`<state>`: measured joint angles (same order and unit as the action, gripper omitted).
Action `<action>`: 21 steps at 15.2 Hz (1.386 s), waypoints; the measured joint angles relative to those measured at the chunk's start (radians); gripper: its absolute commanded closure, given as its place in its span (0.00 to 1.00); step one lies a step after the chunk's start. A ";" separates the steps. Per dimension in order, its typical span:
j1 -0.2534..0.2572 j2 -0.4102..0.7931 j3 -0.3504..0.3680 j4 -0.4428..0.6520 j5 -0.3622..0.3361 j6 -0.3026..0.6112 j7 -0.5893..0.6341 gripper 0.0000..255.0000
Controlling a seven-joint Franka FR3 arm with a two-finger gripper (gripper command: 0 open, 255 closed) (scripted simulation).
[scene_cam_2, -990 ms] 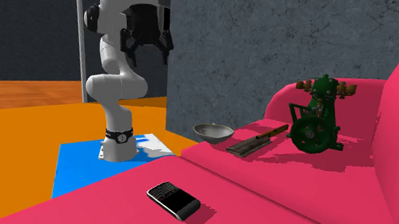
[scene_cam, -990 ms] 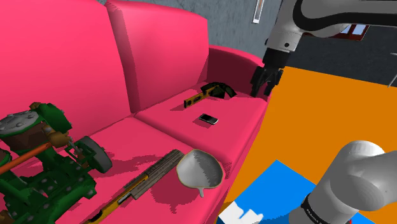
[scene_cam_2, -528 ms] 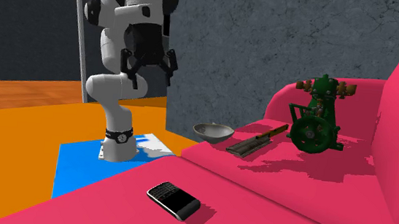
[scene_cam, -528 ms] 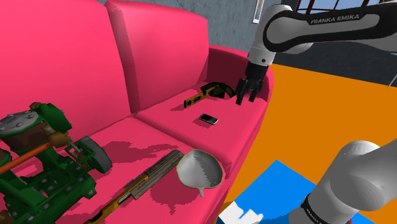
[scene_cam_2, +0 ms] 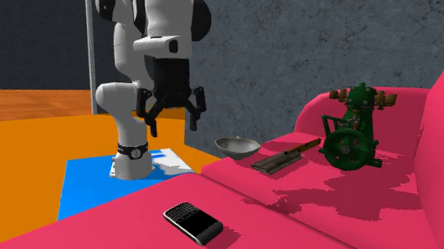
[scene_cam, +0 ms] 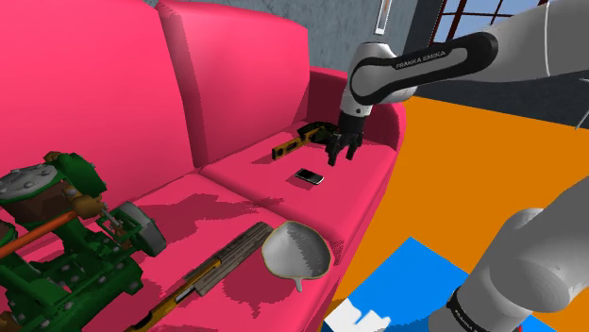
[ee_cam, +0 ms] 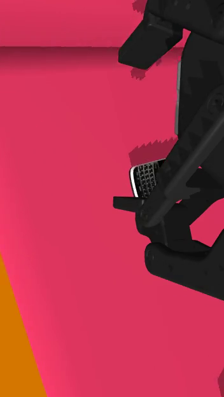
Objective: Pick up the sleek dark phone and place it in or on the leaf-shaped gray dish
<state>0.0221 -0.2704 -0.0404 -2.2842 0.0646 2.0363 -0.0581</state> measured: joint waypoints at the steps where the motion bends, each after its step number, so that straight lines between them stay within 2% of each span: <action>1: -0.002 0.044 -0.003 0.022 -0.004 0.022 -0.008 0.00; 10: -0.006 0.357 -0.009 0.181 -0.034 0.173 -0.050 0.00; 21: -0.007 0.448 -0.008 0.169 -0.031 0.276 -0.058 0.00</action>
<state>0.0148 0.1779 -0.0485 -2.1150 0.0337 2.3120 -0.1162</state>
